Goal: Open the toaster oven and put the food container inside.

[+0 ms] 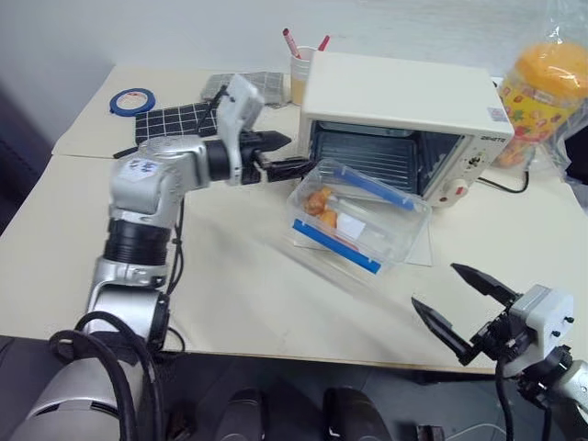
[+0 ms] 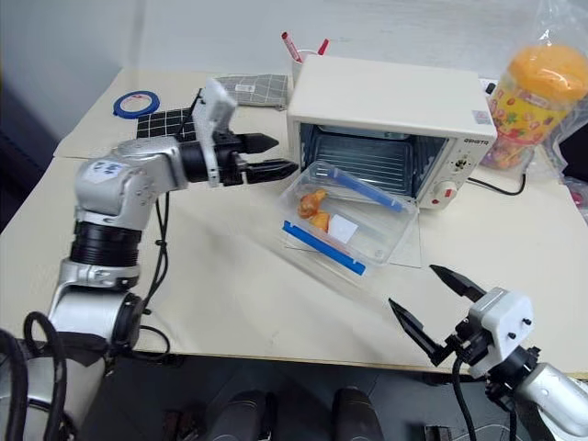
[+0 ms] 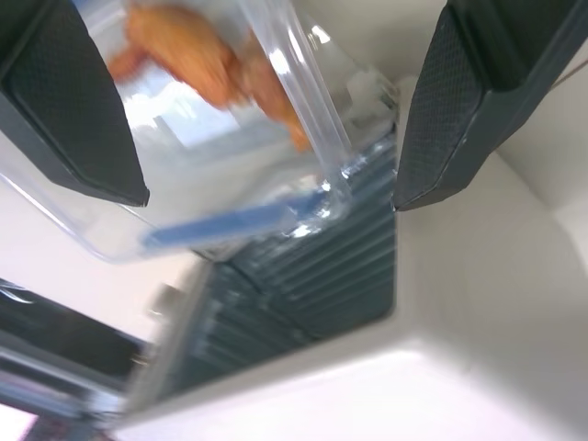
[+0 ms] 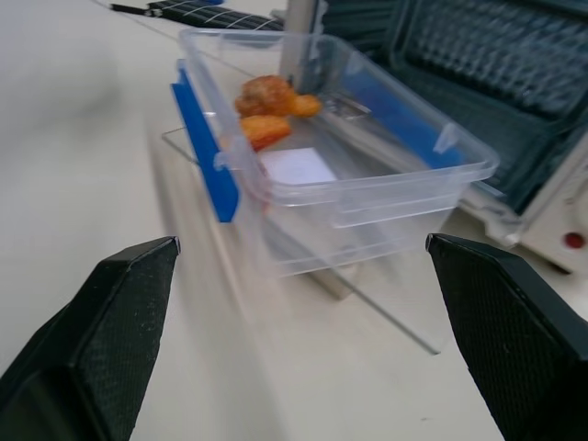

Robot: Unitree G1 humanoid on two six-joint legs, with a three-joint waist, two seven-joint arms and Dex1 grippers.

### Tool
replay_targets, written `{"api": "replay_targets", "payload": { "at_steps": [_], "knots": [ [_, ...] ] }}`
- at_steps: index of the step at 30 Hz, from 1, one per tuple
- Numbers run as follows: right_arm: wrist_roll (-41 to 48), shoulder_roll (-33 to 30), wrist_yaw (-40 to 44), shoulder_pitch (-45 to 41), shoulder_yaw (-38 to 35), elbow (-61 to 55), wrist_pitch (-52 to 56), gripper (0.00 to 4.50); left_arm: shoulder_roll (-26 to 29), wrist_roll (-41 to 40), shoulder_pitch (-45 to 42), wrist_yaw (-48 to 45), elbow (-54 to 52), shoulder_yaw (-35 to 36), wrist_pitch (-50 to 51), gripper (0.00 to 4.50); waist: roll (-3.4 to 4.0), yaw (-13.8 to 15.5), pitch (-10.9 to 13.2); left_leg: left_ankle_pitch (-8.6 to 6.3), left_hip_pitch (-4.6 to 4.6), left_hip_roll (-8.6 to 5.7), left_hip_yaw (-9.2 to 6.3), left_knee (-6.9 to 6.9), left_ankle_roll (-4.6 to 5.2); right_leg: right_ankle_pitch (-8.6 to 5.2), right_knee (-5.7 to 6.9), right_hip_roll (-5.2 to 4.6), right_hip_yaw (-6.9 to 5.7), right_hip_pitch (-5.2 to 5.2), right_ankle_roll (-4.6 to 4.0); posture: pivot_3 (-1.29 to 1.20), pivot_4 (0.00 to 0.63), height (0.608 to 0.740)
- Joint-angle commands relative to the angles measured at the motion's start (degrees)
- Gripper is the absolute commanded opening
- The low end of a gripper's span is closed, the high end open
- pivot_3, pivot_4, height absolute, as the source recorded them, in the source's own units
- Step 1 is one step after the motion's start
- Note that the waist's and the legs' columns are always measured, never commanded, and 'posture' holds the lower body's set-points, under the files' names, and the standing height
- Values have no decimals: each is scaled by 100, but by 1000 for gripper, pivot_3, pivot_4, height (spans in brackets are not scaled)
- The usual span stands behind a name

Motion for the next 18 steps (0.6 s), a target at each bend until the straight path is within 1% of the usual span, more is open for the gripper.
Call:
{"api": "replay_targets", "payload": {
  "at_steps": [1,3,6,9,10,11,12,13,16,18],
  "knots": [
    [335,-298,92,13,276,-454,518,3467,647,126,450,-1306,155,-110,-1114,3522,3,-14,-2,0,4,-1,4,-1,0,0,1,0,5,1,0,0,150,740],
    [282,-436,75,-134,607,-470,781,2921,881,300,797,-1750,399,-135,-1917,3022,4,-44,-2,0,7,3,6,0,1,0,0,2,6,1,0,0,150,740],
    [-4,-441,-109,-571,1233,-362,1021,1887,1143,610,1353,-2393,614,-328,-3090,2092,3,-38,-2,-1,8,4,6,3,4,-2,-4,1,9,-1,-3,0,150,740],
    [-422,-375,-231,-1068,1813,-120,1108,798,1051,709,1710,-2573,609,-406,-3604,1116,3,-5,-2,-8,-2,8,5,18,17,-2,-1,-6,9,-3,-3,0,150,740],
    [-542,-352,-274,-1228,1959,-38,1125,485,957,705,1786,-2517,570,-407,-3642,838,3,23,-2,-12,-9,13,1,30,25,-2,-1,-9,7,-3,-3,0,150,740],
    [-618,-297,-346,-1406,2071,54,1155,78,808,659,1853,-2414,477,-399,-3617,472,3,35,-2,-14,-16,13,-4,40,29,-1,1,-9,2,-3,-3,0,150,740],
    [-687,-242,-428,-1617,2174,145,1195,0,605,625,1921,-2240,351,-408,-3593,185,3,41,-2,-18,-26,13,-14,54,34,-1,4,-10,-3,-2,-2,0,150,740],
    [-784,-209,-502,-1808,2237,219,1212,0,405,608,1962,-2066,237,-425,-3555,44,3,42,-2,-22,-34,11,-18,66,41,-1,14,-13,-6,-2,-2,0,150,740],
    [-777,-149,-590,-2170,2179,330,1342,0,-120,795,1923,-1447,169,-466,-3544,44,3,36,-2,-30,-48,4,-21,87,56,8,11,-21,-4,0,15,0,150,740],
    [-794,-255,-548,-2338,2106,410,1436,0,-380,910,1897,-1110,135,-544,-3372,44,3,19,-2,-30,-53,4,-23,88,56,13,2,-19,-5,0,23,0,150,740]
  ]
}}
